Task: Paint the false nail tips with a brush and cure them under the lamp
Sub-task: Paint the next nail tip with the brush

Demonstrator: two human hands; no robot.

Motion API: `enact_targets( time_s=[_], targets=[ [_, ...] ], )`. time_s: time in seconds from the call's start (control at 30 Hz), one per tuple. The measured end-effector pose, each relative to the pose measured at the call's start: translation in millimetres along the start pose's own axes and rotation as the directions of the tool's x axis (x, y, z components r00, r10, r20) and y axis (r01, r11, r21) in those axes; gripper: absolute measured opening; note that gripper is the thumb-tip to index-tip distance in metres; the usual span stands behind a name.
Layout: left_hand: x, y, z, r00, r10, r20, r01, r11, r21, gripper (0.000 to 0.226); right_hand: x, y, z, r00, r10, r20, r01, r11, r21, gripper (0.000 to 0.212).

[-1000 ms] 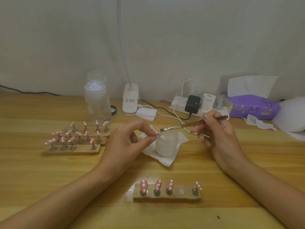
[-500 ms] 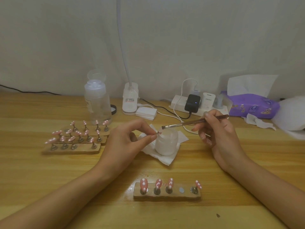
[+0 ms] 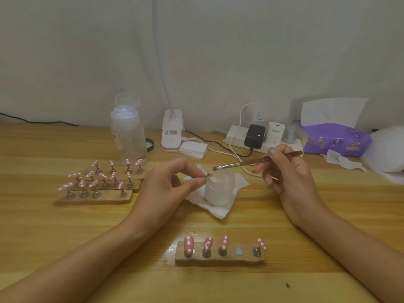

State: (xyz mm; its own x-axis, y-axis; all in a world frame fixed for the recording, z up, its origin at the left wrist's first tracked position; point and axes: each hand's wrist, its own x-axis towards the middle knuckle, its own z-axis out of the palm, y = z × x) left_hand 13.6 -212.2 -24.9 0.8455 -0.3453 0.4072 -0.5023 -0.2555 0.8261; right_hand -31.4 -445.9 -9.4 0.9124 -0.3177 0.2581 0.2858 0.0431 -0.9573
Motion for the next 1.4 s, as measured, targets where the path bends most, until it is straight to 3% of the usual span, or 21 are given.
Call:
enact_targets(
  time_s=[0.1, 0.23, 0.37, 0.5, 0.7, 0.93, 1.03, 1.17, 1.3, 1.4],
  targets=[
    [0.3, -0.7, -0.2, 1.000, 0.005, 0.005, -0.005, 1.000, 0.005, 0.003, -1.8, -0.5, 1.7, 0.999, -0.013, 0.045, 0.014, 0.999, -0.032, 0.018],
    [0.6, -1.2, 0.1, 1.000, 0.004, 0.011, -0.004, 1.000, 0.006, 0.004, -0.3, -0.1, 0.1, 1.000, 0.007, -0.016, -0.007, 1.000, -0.011, 0.019],
    [0.8, -0.4, 0.0, 1.000, 0.005, 0.016, -0.004, 1.000, -0.012, 0.019, -1.3, -0.9, 2.0, 0.999, 0.005, 0.035, -0.003, 0.999, -0.036, 0.019],
    [1.6, -1.7, 0.3, 1.000, -0.003, 0.015, 0.003, 1.000, -0.002, 0.009, -0.2, 0.7, 0.2, 1.000, 0.013, -0.019, -0.013, 1.000, -0.023, 0.020],
    [0.7, -1.7, 0.9, 1.000, -0.014, 0.013, 0.014, 1.000, 0.005, 0.005, -1.7, 0.6, 1.3, 1.000, 0.009, 0.009, -0.008, 0.998, -0.062, 0.018],
    [1.0, -1.3, 0.7, 1.000, -0.020, 0.021, 0.020, 1.000, -0.002, 0.012, -1.8, 0.2, 1.8, 1.000, 0.012, 0.026, -0.011, 0.999, -0.041, 0.018],
    [1.3, -1.9, 1.2, 1.000, -0.019, 0.019, 0.018, 1.000, 0.008, 0.004, -0.5, 1.0, -0.2, 1.000, 0.017, -0.015, -0.017, 1.000, -0.023, 0.020],
    [1.2, -1.9, 0.8, 1.000, -0.014, 0.020, 0.014, 1.000, 0.012, 0.003, -1.4, 0.3, 2.0, 0.999, -0.001, 0.049, 0.001, 1.000, -0.010, 0.020],
    [0.5, -1.3, 0.9, 1.000, -0.005, 0.022, 0.004, 1.000, 0.010, 0.004, -0.2, 1.3, -0.5, 1.000, 0.018, -0.005, -0.018, 1.000, -0.011, 0.019],
    [0.3, -1.0, 1.0, 1.000, 0.002, 0.023, -0.002, 1.000, 0.008, 0.005, -1.2, -0.3, 0.9, 0.999, -0.003, 0.042, 0.002, 1.000, 0.018, 0.020]
  ],
)
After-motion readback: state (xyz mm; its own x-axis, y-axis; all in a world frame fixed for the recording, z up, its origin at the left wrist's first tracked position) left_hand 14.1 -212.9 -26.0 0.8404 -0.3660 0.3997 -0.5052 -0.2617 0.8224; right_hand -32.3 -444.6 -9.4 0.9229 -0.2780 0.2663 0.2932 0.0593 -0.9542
